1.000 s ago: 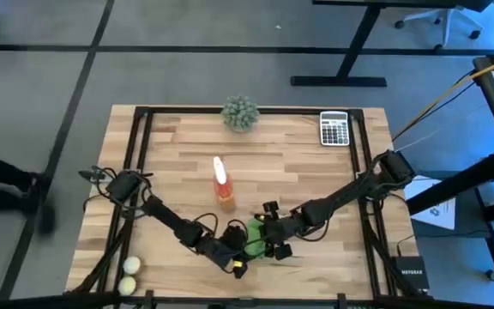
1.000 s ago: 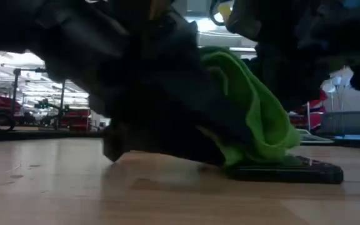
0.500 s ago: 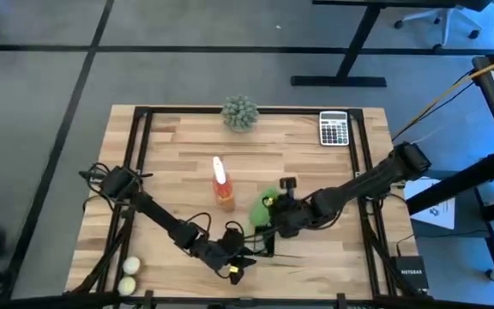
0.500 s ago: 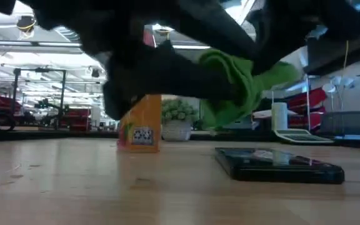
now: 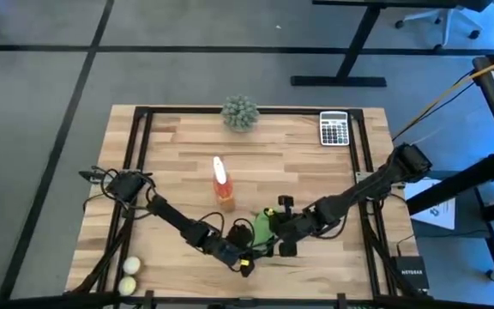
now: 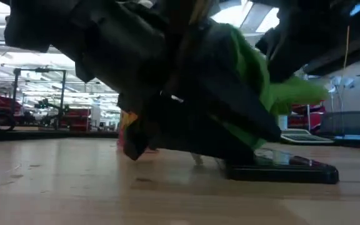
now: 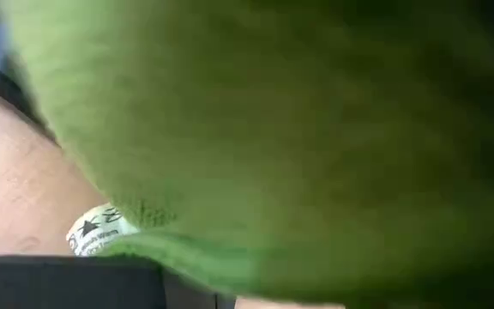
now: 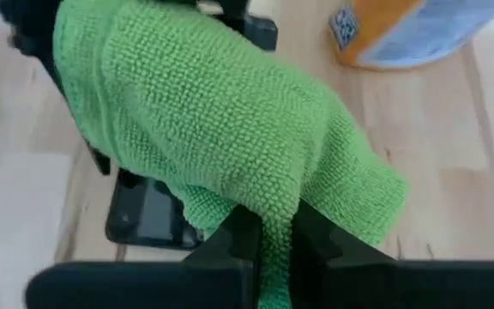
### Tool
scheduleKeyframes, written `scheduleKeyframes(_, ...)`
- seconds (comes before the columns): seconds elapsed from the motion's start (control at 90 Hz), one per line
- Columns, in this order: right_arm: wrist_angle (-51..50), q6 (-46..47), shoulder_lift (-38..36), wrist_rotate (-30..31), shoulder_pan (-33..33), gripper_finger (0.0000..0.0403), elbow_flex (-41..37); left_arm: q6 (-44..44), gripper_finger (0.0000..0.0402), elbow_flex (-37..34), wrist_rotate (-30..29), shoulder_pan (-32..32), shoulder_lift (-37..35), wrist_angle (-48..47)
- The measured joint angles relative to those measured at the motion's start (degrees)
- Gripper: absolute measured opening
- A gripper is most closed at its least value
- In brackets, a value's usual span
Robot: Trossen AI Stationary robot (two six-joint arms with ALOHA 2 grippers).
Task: Apply microfiber cloth
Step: Wipe the front of the black cellphone using the green microfiber cloth
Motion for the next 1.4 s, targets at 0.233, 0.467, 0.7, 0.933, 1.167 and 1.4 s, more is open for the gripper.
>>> scheduleKeyframes(0.233, 5.92, 3.22, 4.93, -6.40, -0.55, 0.0010, -2.87, 0.62, 0.0131, -0.15, -0.43, -0.02, 0.07, -0.41)
scheduleKeyframes(0.467, 4.59, 0.61, 7.27, -3.26, -3.29, 0.0010, -2.56, 1.45, 0.0131, -0.30, -0.87, -0.24, 0.20, -0.88)
scheduleKeyframes(0.7, -0.86, -3.17, 4.91, 2.99, -7.03, 0.0010, -2.81, 1.46, 0.0131, -0.33, -0.59, -0.22, 0.22, -1.16)
scheduleKeyframes(0.933, -6.28, -4.52, 1.19, 1.95, -5.53, 0.0010, 1.87, 1.65, 0.0131, -0.35, -0.54, -0.24, 0.24, -1.16)
scheduleKeyframes(1.167, 6.38, -4.12, 4.89, -5.65, -1.02, 0.0010, 2.42, 2.57, 0.0131, -0.37, -0.84, -0.28, 0.26, -1.08)
scheduleKeyframes(1.4, 9.39, -4.51, 13.37, -5.81, -2.14, 0.0010, 2.68, 2.61, 0.0131, -0.41, -0.98, -0.52, 0.26, -1.02)
